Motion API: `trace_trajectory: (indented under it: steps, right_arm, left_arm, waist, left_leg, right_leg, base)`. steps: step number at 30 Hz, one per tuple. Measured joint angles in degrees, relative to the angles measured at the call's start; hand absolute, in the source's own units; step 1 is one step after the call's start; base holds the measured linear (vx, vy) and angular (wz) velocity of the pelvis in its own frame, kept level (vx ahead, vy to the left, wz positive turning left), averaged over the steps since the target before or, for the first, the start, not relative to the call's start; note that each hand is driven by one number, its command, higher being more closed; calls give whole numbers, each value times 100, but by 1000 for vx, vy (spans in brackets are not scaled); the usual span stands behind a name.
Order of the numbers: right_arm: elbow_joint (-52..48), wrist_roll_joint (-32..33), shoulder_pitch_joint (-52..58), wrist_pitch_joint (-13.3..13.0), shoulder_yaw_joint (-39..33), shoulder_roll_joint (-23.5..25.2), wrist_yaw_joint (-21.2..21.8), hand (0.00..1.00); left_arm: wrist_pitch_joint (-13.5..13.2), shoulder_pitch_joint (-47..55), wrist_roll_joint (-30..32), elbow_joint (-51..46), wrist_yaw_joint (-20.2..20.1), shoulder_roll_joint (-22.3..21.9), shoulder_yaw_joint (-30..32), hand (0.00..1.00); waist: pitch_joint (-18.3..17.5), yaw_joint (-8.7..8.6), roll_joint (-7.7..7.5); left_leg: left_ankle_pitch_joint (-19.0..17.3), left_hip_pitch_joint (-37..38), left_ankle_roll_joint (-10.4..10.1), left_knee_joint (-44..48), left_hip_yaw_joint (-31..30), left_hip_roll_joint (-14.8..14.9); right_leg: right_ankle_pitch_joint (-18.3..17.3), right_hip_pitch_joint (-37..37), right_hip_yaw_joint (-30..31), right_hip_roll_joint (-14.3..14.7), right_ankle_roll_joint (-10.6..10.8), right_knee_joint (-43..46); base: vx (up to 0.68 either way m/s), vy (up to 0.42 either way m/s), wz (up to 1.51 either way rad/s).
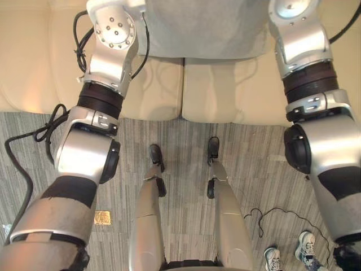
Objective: Pick up cushions and gather them together orderly.
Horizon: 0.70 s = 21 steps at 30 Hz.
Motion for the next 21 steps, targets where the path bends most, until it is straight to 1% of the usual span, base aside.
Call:
trace_trajectory:
  steps: [1,3,6,8,10,11,13,14,15,16,18,19,20,21]
  right_arm:
    - [-191,74,150,-3,-127,11,2,0]
    - [-437,299,391,-30,-177,11,2,0]
    - [-720,645,800,-88,-420,12,15,0]
    - [-1019,924,1120,-131,-731,4,37,0]
    - [-1421,1388,1647,-196,-1225,-126,137,0]
    - [-1474,1449,1742,-201,-1294,-170,163,0]
    - [-1829,1878,2405,-249,-1718,-398,451,0]
    - [-1911,1941,2530,-254,-1741,-431,491,0]
    - [-2086,2018,2790,-293,-1843,-467,598,0]
    - [-2457,2116,3228,-391,-1954,-469,791,0]
    - [-2782,2206,3645,-456,-1943,-460,940,0]
    - [-3232,2205,4301,-549,-1942,-368,1141,0]
    - [-3353,2204,4517,-555,-1952,-321,1200,0]
    - [-3643,2192,5181,-590,-2030,-100,1396,0]
  left_arm:
    - [3,3,-40,-4,-37,-5,1,0]
    - [10,23,-88,-7,-94,-4,6,0]
    - [40,175,-200,-236,-102,12,177,0]
    - [34,367,-347,-501,-93,101,344,0]
    - [2,670,-723,-919,-149,391,720,0]
    - [-5,731,-812,-997,-198,438,796,0]
    - [-136,1238,-1496,-1328,-618,628,1181,0]
    - [-148,1327,-1589,-1360,-671,641,1235,0]
    - [-159,1541,-1788,-1466,-815,670,1344,0]
    - [-218,1990,-2008,-1698,-1000,680,1575,0]
    - [-245,2428,-2091,-1974,-1084,674,1679,0]
    - [-249,3074,-2084,-2434,-1160,632,1724,0]
    - [-249,3254,-2064,-2536,-1199,587,1747,0]
    - [-241,3800,-1926,-2800,-1251,365,1784,0]
  waist:
    - [0,3,0]
    - [0,22,0]
    - [1,95,-1]
    - [3,121,-6]
    - [4,142,-9]
    - [6,142,-13]
    - [7,142,-15]
    - [7,144,-15]
    - [6,142,-16]
    - [6,157,-16]
    - [1,165,-22]
    - [2,197,-22]
    - [2,203,-23]
    - [-2,260,-23]
  left_leg:
    - [1,0,-1,0,-10,1]
    - [49,33,-48,-67,-21,-6]
    - [107,106,-110,-125,-66,23]
    - [164,205,-141,-232,-63,25]
    - [183,328,-165,-259,-53,74]
    - [184,351,-166,-259,-51,85]
    - [175,587,-177,-256,-36,160]
    - [165,636,-188,-255,-21,175]
    - [154,718,-198,-242,-23,189]
    - [95,831,-214,-165,-26,234]
    - [70,891,-229,-126,-31,258]
    - [47,960,-241,-87,-52,279]
    - [36,994,-240,-74,-56,281]
    - [14,1139,-242,-70,-68,283]
  right_leg:
    - [-64,-5,-5,-2,-40,46]
    - [-153,-22,9,-3,-38,127]
    - [-295,-57,-3,34,-90,335]
    - [-369,-87,-1,35,-102,505]
    - [-441,-66,-4,48,-124,674]
    - [-443,-49,-7,53,-122,687]
    - [-462,197,-17,98,-125,697]
    - [-482,241,-20,103,-132,699]
    - [-525,344,-24,112,-129,703]
    - [-583,471,-37,141,-161,731]
    - [-624,528,-57,153,-165,776]
    - [-649,610,-74,175,-167,803]
    - [-655,652,-79,184,-167,804]
    - [-684,816,-115,188,-198,802]
  base:
    - [3,-20,4]
    - [2,-28,12]
    - [1,-47,7]
    - [3,-51,1]
    - [7,-42,-3]
    - [10,-39,-6]
    - [14,-39,-5]
    - [16,-35,-1]
    - [1,-37,-1]
    - [-6,-44,-2]
    - [-20,-34,-2]
    - [-13,-31,1]
    - [7,-31,2]
    - [40,-20,4]
